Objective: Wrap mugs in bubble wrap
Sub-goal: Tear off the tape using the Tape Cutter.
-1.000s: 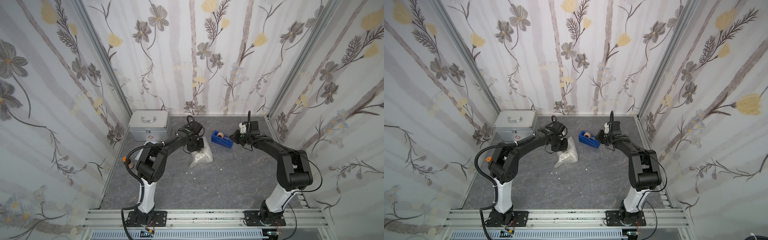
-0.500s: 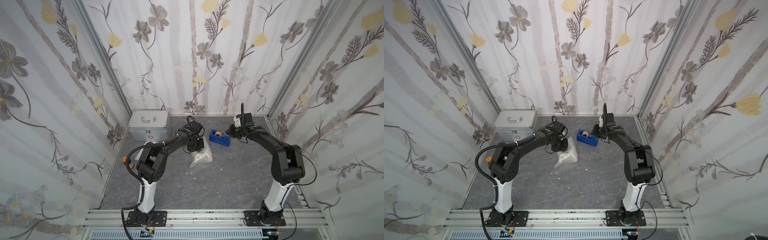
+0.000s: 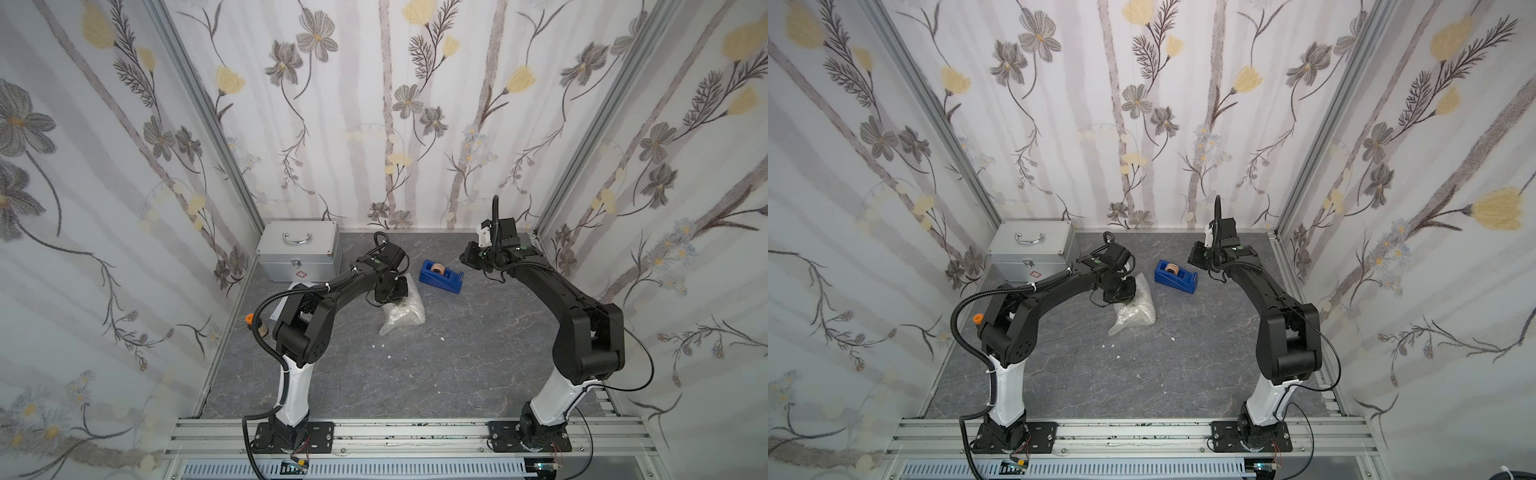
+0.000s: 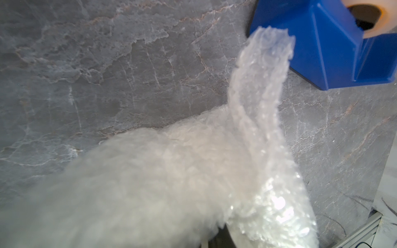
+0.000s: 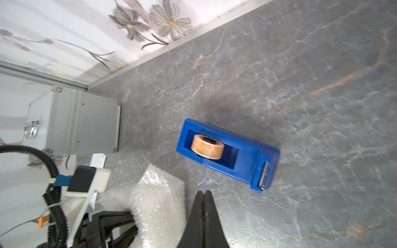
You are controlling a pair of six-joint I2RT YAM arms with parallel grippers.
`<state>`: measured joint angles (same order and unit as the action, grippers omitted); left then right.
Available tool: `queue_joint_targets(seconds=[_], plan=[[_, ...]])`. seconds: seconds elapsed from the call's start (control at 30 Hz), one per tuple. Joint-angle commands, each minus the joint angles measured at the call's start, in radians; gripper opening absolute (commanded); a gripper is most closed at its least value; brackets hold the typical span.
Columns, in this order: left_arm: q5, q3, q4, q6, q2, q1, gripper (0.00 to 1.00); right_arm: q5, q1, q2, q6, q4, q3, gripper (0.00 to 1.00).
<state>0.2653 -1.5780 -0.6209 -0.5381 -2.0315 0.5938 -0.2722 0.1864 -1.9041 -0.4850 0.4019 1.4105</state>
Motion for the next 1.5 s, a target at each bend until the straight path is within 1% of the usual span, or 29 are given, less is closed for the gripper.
queue_joint_targets(seconds=[0.0, 0.07, 0.2, 0.4, 0.6, 0.67, 0.77, 0.87, 1.03, 1.13, 1.2, 1.3, 1.37, 1.47], plan=[[-0.008, -0.003, -0.023, 0.003, -0.007, 0.000, 0.12, 0.037, -0.026, -0.025, 0.016, 0.078, -0.029, 0.00], [-0.006, -0.003, -0.020, 0.003, -0.011, 0.000, 0.12, 0.049, -0.025, -0.044, 0.016, 0.100, -0.033, 0.00], [-0.005, -0.004, -0.023, 0.001, -0.016, 0.000, 0.11, 0.130, -0.029, -0.028, -0.002, 0.107, -0.055, 0.00], [-0.008, -0.004, -0.026, 0.001, -0.015, 0.000, 0.11, 0.250, -0.040, -0.031, -0.010, 0.139, -0.048, 0.00], [-0.005, -0.011, -0.026, 0.000, -0.022, 0.000, 0.11, 0.279, -0.050, -0.115, -0.015, 0.145, -0.033, 0.00], [-0.005, -0.011, -0.026, 0.000, -0.023, 0.001, 0.11, 0.307, -0.050, -0.149, -0.017, 0.143, -0.020, 0.00], [-0.005, -0.014, -0.030, 0.001, -0.026, 0.001, 0.11, 0.330, -0.051, -0.225, -0.018, 0.146, 0.014, 0.00], [-0.006, -0.016, -0.030, 0.001, -0.026, 0.003, 0.11, 0.409, -0.048, -0.307, -0.021, 0.185, 0.065, 0.00], [-0.005, -0.027, -0.035, 0.001, -0.030, 0.005, 0.11, 0.482, -0.038, -0.340, -0.010, 0.237, 0.135, 0.00], [-0.006, -0.025, -0.034, 0.001, -0.026, 0.006, 0.11, 0.496, -0.035, -0.303, -0.005, 0.251, 0.121, 0.00], [-0.006, -0.026, -0.036, 0.003, -0.026, 0.006, 0.11, 0.504, -0.029, -0.228, -0.003, 0.235, 0.085, 0.00], [0.000, -0.034, -0.038, 0.005, -0.030, 0.007, 0.11, 0.474, -0.020, -0.114, 0.022, 0.247, 0.069, 0.00], [0.002, -0.038, -0.039, 0.005, -0.029, 0.007, 0.11, 0.429, -0.011, -0.043, 0.044, 0.251, 0.056, 0.00], [0.010, -0.040, -0.036, 0.005, -0.028, 0.006, 0.11, 0.285, 0.014, 0.051, 0.076, 0.221, 0.018, 0.00]])
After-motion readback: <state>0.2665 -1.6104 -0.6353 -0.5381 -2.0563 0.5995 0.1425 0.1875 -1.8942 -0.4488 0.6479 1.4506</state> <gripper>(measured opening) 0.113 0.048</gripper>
